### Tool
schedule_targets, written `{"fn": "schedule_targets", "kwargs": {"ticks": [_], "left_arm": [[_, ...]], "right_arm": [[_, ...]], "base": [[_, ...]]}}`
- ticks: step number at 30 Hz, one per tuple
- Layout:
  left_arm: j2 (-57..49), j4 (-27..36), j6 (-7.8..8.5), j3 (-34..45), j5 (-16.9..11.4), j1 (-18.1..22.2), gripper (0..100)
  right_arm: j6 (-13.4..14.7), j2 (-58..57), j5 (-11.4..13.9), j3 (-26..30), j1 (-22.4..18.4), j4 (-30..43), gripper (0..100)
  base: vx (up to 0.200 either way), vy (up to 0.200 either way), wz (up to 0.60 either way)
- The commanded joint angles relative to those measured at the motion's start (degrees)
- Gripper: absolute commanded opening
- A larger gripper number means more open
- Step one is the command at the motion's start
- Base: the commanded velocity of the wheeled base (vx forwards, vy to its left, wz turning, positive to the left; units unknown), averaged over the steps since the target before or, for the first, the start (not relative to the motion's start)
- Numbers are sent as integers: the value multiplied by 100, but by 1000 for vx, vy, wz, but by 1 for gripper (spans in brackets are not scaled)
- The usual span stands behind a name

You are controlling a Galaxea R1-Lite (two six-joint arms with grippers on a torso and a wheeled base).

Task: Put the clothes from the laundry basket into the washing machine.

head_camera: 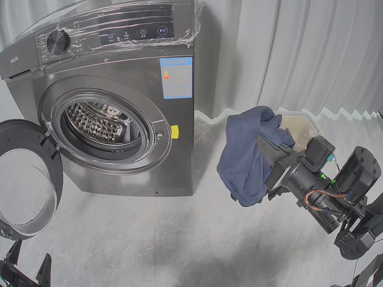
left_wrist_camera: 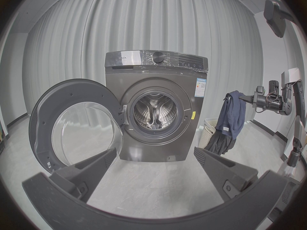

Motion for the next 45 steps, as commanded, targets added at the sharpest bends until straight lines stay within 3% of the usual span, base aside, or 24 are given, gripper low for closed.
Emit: {"fn": "schedule_targets", "kwargs": {"ticks": [1,25,45], "left_arm": [[-75,-1,-3,92,-2,1,100],[-84,-1,-3,92,-2,1,100],[-84,-1,-3,92,-2,1,100]], "right_arm": [[2,7,1,0,5,-16,0],[11,-1,19,-9,119,-139,0],[46,-1,54,-35,101,-192,0]], "base": [[0,200,0],[0,200,0],[-60,0,0]]}}
